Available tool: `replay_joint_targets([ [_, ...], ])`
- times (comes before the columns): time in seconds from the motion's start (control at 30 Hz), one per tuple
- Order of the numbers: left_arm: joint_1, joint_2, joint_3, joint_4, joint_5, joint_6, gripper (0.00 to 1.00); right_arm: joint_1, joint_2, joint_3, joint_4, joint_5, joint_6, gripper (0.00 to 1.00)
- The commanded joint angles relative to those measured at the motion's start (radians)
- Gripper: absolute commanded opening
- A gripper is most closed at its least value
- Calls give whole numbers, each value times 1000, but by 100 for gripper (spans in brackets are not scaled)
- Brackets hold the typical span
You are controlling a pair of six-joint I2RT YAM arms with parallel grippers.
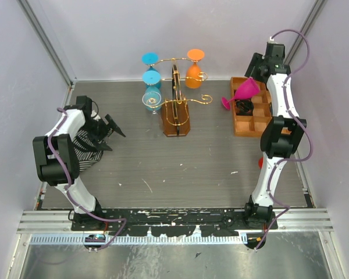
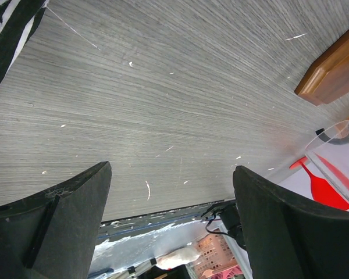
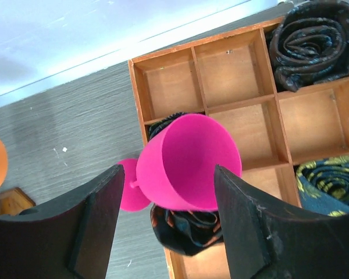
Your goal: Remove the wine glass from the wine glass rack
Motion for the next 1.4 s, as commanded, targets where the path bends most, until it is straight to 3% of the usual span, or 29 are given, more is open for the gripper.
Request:
replay_joint_targets([
  [0.0, 5, 4, 22, -18, -3, 15, 93, -10, 78, 86, 46, -56, -45, 68],
  [0.2, 5, 8, 30, -18, -6, 14, 92, -11, 133, 147, 30, -122, -48, 56],
  [0.27, 5, 12, 32, -18, -4, 13, 92, -11, 141, 154, 31, -158, -48, 43],
  [0.4, 5, 17, 35, -15, -1, 8, 92, -6, 137, 153, 35, -207, -54, 2],
  [0.53, 5, 18, 33, -10, -1, 6, 93, 32, 89, 119, 58, -159, -98, 1],
  [0.83, 5, 6, 13, -3, 4, 10, 93, 182, 52, 97, 96, 112, -213, 1],
  [1.13, 5, 2, 6, 7, 15, 6, 93, 271, 69, 76, 178, 249, -240, 1],
  [1.37, 7, -3, 5, 3, 14, 11, 93, 273, 117, 98, 195, 254, -205, 1],
])
